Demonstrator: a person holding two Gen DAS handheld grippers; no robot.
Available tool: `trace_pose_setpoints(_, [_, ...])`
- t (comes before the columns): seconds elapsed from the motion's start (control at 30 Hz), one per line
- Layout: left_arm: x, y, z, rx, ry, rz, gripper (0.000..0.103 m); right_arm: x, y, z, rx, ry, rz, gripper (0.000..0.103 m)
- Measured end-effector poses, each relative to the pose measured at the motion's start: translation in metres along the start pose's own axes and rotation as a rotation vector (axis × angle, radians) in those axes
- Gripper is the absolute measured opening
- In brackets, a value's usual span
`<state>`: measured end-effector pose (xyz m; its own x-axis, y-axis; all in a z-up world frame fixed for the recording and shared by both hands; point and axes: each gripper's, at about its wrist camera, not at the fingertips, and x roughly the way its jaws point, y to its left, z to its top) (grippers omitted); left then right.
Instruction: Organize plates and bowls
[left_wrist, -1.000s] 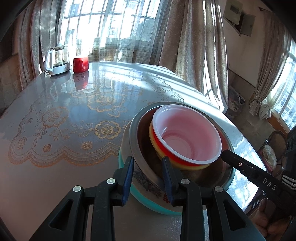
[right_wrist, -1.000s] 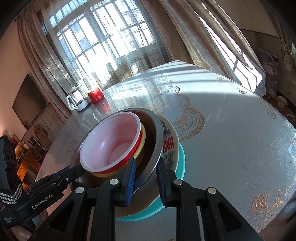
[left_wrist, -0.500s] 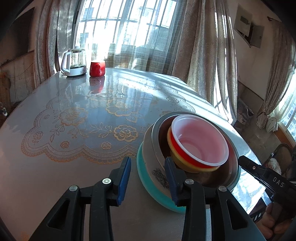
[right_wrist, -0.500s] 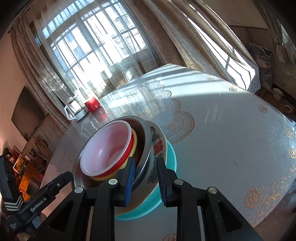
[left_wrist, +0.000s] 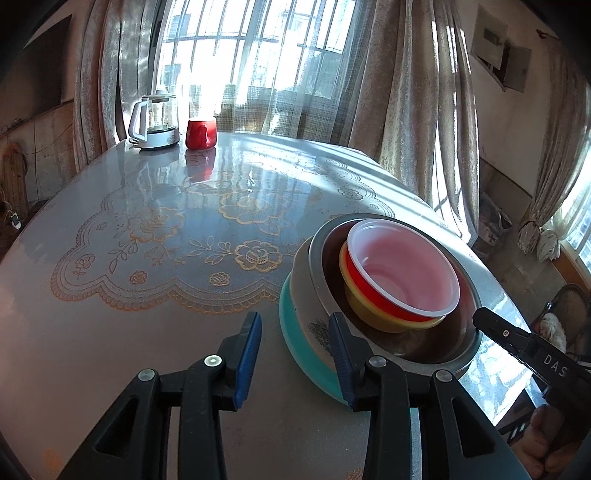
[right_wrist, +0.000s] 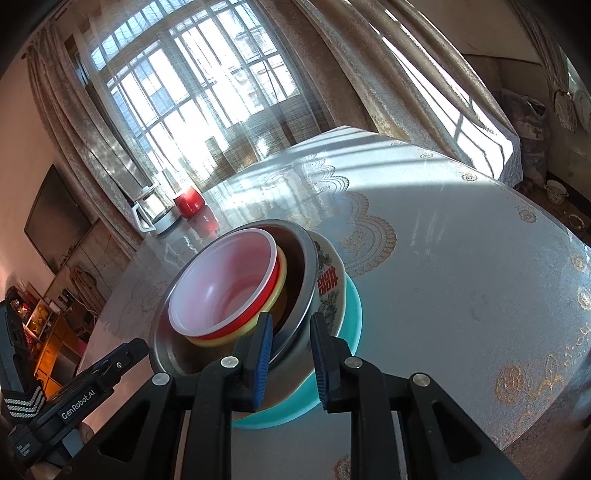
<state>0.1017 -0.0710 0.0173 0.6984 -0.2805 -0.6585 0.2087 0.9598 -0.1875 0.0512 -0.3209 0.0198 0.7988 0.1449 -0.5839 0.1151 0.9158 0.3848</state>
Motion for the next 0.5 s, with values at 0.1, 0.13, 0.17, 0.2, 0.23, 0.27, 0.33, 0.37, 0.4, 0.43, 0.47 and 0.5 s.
trace_pose_setpoints(0.1, [0.000,0.002,-0.005,-0.002,0.007,0.009,0.038,0.000,0.001,-0.001,-0.007,-0.002,-0.004,0.022])
trace_pose_setpoints(0.13, [0.000,0.003,-0.006,-0.002,0.009,0.013,0.038,-0.001,0.001,-0.001,-0.010,-0.003,-0.006,0.022])
trace_pose_setpoints(0.17, [0.000,0.004,-0.008,-0.001,0.010,0.017,0.039,-0.001,0.001,-0.001,-0.013,-0.003,-0.010,0.022])
trace_pose_setpoints(0.2, [0.000,0.005,-0.010,0.000,0.011,0.023,0.039,-0.001,0.002,-0.002,-0.016,-0.005,-0.011,0.022])
trace_pose_setpoints(0.23, [-0.001,0.006,-0.011,0.000,0.011,0.028,0.039,-0.001,0.003,-0.003,-0.018,-0.007,-0.016,0.024])
trace_pose_setpoints(0.27, [-0.002,0.006,-0.013,0.001,0.009,0.032,0.040,-0.001,0.004,-0.003,-0.021,-0.008,-0.021,0.026])
trace_pose_setpoints(0.33, [-0.005,0.008,-0.016,0.006,0.004,0.046,0.041,-0.002,0.006,-0.005,-0.030,-0.011,-0.026,0.027])
trace_pose_setpoints(0.37, [-0.006,0.009,-0.018,0.008,-0.002,0.055,0.042,-0.002,0.007,-0.006,-0.035,-0.013,-0.032,0.028])
trace_pose_setpoints(0.4, [-0.008,0.009,-0.019,0.011,-0.009,0.065,0.044,-0.002,0.009,-0.007,-0.044,-0.017,-0.041,0.028])
trace_pose_setpoints(0.43, [-0.010,0.010,-0.020,0.014,-0.015,0.074,0.045,-0.003,0.011,-0.007,-0.054,-0.022,-0.051,0.029])
trace_pose_setpoints(0.47, [-0.012,0.011,-0.021,0.015,-0.020,0.083,0.047,-0.004,0.013,-0.008,-0.065,-0.030,-0.063,0.031])
trace_pose_setpoints(0.5, [-0.013,0.013,-0.023,0.012,-0.023,0.090,0.051,-0.004,0.015,-0.008,-0.078,-0.039,-0.079,0.032])
